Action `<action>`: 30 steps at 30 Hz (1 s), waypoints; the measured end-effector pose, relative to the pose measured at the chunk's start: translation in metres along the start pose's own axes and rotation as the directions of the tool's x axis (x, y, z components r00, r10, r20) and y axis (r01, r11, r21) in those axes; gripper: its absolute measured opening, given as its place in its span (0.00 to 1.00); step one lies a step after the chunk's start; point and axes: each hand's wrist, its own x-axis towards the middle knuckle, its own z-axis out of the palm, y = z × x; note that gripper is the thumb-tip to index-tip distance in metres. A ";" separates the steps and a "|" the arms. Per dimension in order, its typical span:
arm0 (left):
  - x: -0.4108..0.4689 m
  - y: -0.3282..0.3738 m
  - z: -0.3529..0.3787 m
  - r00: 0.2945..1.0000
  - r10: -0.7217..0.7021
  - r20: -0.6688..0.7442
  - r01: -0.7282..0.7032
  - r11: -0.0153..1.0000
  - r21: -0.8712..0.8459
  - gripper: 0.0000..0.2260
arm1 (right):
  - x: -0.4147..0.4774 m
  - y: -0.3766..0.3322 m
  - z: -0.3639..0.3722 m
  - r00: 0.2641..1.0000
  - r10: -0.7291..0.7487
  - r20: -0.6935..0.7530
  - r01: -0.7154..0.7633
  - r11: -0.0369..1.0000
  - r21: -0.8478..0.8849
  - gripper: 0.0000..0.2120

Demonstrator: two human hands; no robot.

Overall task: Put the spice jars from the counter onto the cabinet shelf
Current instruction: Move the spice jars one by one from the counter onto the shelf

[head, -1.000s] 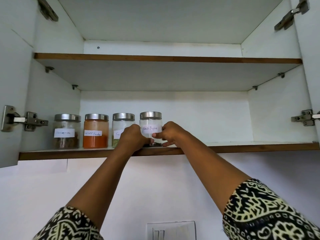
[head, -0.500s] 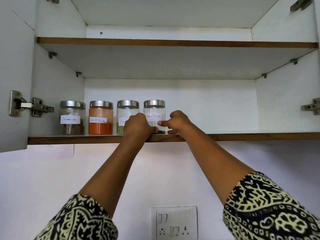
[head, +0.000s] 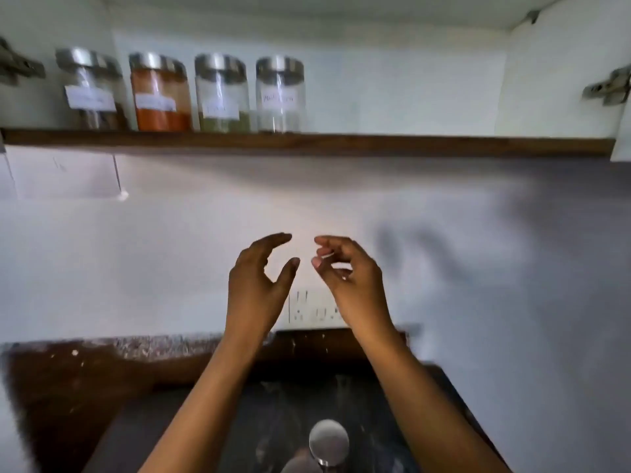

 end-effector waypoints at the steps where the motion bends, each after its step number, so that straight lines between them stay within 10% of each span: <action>1: -0.018 -0.010 0.002 0.998 -0.047 0.050 0.047 0.999 -0.014 0.14 | -0.016 0.014 -0.002 0.997 0.053 0.053 -0.053 0.999 -0.010 0.11; 7: -0.134 -0.064 0.017 0.889 -0.310 0.337 0.300 0.950 0.083 0.14 | -0.121 0.109 -0.013 0.815 0.457 0.355 -0.374 0.885 -0.278 0.11; 13: -0.210 -0.108 0.030 0.613 -0.479 0.628 0.349 0.878 0.328 0.24 | -0.186 0.156 0.003 0.612 0.643 0.460 -0.308 0.729 -0.611 0.17; 19: -0.237 -0.129 0.041 0.338 -0.558 0.758 0.300 0.827 0.476 0.45 | -0.207 0.171 0.021 0.564 0.685 0.460 -0.213 0.660 -0.721 0.25; 24: -0.249 -0.140 0.046 0.294 -0.581 0.759 0.327 0.807 0.491 0.46 | -0.216 0.179 0.029 0.588 0.684 0.432 -0.272 0.670 -0.691 0.25; 30: -0.256 -0.140 0.046 0.409 -0.636 0.654 0.389 0.770 0.505 0.37 | -0.220 0.174 0.031 0.639 0.657 0.400 -0.295 0.690 -0.661 0.24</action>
